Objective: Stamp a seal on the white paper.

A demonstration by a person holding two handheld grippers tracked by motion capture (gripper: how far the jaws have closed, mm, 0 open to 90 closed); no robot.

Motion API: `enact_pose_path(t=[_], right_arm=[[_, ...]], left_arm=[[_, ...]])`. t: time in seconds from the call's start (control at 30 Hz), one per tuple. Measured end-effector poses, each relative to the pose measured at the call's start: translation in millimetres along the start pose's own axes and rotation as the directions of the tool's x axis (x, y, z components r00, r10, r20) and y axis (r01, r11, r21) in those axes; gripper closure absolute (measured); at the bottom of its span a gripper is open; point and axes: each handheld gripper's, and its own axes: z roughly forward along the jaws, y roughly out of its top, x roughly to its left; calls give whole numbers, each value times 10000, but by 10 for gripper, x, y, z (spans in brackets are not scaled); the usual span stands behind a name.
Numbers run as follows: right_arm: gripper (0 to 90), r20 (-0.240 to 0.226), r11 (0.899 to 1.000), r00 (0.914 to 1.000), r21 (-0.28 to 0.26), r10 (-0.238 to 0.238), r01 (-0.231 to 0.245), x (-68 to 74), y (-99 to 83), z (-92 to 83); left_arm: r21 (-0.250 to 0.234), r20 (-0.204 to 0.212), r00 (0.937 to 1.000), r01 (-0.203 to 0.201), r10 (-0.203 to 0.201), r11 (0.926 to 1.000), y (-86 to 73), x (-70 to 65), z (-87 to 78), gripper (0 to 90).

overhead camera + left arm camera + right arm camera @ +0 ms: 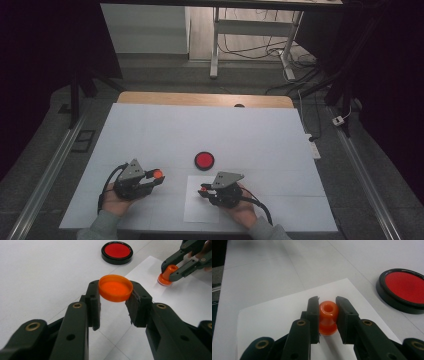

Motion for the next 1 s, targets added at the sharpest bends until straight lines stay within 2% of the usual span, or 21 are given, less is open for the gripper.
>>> enact_pose_path(t=[0.17,0.33,0.4,0.43,0.47,0.53,0.67,1.0], right_arm=[[729,10,9999,9999,29,117,-117,-1,7,0],[723,155,10000,9999,66,10,-11,7,24,-12],[723,144,9964,9984,-659,541,-530,-29,58,-95],[723,81,9899,9962,-1127,873,-858,-53,85,-151],[723,27,9853,9948,-1382,1022,-1008,-74,113,-199],[724,64,9827,9945,-1545,1041,-1019,-87,153,-264],[724,165,9811,9943,-1650,1051,-1010,-104,164,-312],[724,-79,9794,9930,-1645,1177,-1174,-94,191,-316]], left_arm=[[-1,-5,10000,9,-9,10000,0,3,2,645],[-16,-15,10000,10,-10,10000,0,6,-1,645],[-32,-20,10000,-11,11,10000,1,8,-7,645],[-35,-20,10000,-2,2,10000,1,9,-6,645],[-33,-18,10000,-5,4,10000,2,9,-4,645],[0,2,10000,-25,25,10000,4,5,4,645],[-7,-17,10000,-50,50,10000,6,-6,3,645],[-22,-15,10000,-41,41,10000,5,-4,2,645]])
